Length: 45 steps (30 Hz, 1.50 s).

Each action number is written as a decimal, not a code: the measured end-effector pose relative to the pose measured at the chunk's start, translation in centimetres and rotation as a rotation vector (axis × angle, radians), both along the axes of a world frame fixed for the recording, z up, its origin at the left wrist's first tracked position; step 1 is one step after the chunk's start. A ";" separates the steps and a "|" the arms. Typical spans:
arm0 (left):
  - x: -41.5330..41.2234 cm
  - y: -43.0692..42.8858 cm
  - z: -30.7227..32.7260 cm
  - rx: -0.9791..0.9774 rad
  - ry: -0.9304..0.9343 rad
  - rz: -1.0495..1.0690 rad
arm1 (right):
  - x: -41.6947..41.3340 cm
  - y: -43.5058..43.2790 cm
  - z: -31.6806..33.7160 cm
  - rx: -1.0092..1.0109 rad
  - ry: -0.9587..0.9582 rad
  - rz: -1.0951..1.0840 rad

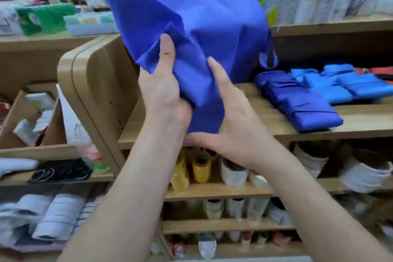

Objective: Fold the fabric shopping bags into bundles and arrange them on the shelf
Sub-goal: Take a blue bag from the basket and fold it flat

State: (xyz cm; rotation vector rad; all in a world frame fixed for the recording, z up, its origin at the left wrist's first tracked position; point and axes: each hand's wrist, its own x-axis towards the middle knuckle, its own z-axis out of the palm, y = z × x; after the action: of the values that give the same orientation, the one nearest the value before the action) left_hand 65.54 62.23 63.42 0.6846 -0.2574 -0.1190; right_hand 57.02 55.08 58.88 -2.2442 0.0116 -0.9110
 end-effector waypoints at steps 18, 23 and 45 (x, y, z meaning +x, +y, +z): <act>4.2 11.8 -11.4 0.928 -0.299 0.179 | 3.3 -6.2 -4.4 -0.763 0.213 -0.558; 3.0 13.2 -10.5 1.059 -0.679 0.379 | 3.5 -6.1 -4.4 -0.825 0.588 -0.581; 6.8 10.9 -12.5 1.532 -0.274 0.340 | 5.4 -10.7 -3.0 -0.590 0.535 -0.498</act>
State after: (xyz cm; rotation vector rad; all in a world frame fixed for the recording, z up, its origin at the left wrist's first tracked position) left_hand 72.35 73.09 50.93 2.2633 -0.2800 0.1411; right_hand 62.40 44.40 55.83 -3.0618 0.6442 -0.5598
